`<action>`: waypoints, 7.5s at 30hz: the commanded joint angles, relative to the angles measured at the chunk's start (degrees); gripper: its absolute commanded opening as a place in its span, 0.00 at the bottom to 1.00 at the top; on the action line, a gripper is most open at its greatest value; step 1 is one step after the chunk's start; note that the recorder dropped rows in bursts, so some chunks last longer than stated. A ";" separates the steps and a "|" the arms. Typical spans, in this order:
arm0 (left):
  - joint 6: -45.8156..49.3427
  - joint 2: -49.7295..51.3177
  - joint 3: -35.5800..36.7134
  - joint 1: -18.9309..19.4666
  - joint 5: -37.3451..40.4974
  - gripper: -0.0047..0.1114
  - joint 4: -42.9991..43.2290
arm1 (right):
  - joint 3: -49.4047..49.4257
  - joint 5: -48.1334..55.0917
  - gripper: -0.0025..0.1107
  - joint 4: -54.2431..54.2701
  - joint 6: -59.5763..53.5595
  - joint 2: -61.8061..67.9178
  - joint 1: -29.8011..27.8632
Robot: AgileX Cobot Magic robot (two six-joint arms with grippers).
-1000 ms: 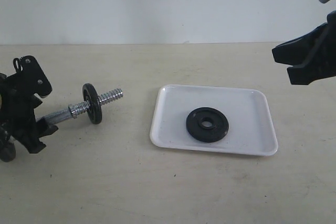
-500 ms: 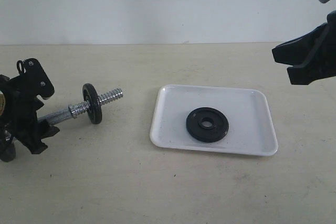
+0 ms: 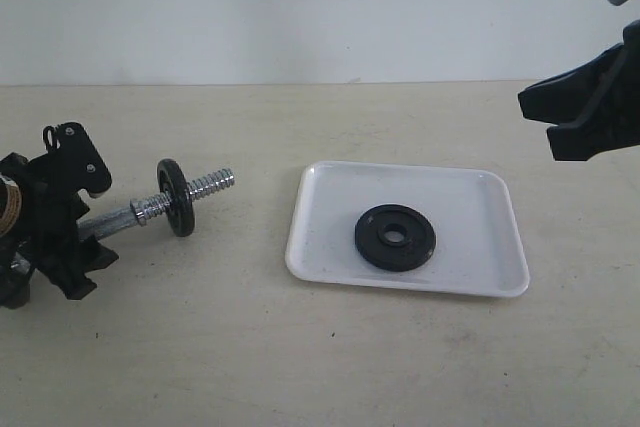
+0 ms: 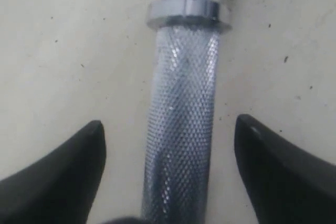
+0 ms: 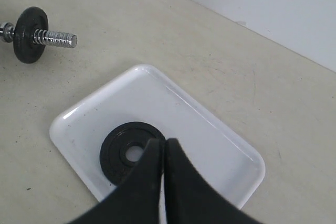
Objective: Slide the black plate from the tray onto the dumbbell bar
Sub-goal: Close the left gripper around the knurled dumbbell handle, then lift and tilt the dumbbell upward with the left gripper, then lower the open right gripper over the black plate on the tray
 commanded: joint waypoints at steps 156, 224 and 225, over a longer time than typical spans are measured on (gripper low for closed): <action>-1.01 -7.71 -0.95 -0.72 -17.79 0.08 -23.25 | -0.47 -1.42 0.02 3.13 -0.20 8.62 0.08; -1.48 -9.03 -0.60 -8.60 -16.21 0.08 -23.25 | -45.58 21.06 0.81 -60.17 64.09 48.65 24.99; -1.37 -9.03 -0.60 -8.60 -16.21 0.08 -23.14 | -45.58 21.50 0.81 -60.57 64.09 48.65 24.99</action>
